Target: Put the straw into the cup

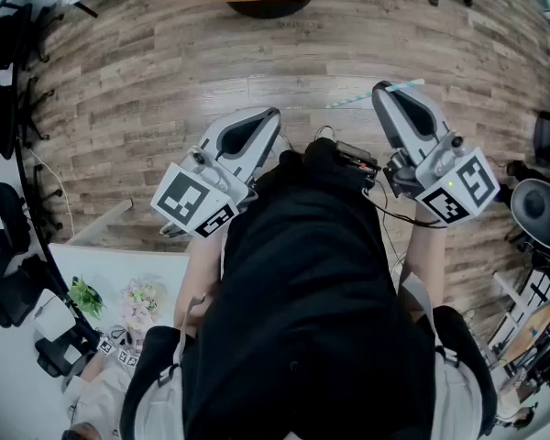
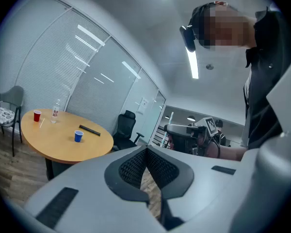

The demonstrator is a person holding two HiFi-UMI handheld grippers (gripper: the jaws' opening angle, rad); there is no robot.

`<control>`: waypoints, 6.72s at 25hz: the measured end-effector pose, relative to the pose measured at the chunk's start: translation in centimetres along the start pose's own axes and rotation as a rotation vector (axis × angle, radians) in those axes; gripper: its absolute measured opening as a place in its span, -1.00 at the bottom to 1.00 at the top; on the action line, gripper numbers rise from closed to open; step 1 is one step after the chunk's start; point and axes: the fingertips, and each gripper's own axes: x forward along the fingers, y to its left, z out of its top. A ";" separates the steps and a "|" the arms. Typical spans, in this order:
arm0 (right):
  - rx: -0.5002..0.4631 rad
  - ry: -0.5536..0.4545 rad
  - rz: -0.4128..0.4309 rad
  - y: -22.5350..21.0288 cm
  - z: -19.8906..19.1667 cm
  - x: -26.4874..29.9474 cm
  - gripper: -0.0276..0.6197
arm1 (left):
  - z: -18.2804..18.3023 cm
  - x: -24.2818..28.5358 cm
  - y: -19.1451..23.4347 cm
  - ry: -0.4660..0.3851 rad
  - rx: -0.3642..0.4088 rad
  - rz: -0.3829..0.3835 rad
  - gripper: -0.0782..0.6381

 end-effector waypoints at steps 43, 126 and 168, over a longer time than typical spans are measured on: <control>0.049 0.035 -0.121 -3.8 0.6 0.7 -0.82 | 0.7 2.5 2.4 0.016 -0.039 -0.005 -0.75; 0.010 0.106 -0.026 -21.2 9.7 23.5 -0.82 | 12.6 18.3 25.6 -0.032 -0.020 -0.008 -0.75; 0.082 0.197 0.332 -39.7 13.5 36.2 -0.82 | 16.8 33.9 31.3 -0.033 -0.076 0.314 -0.75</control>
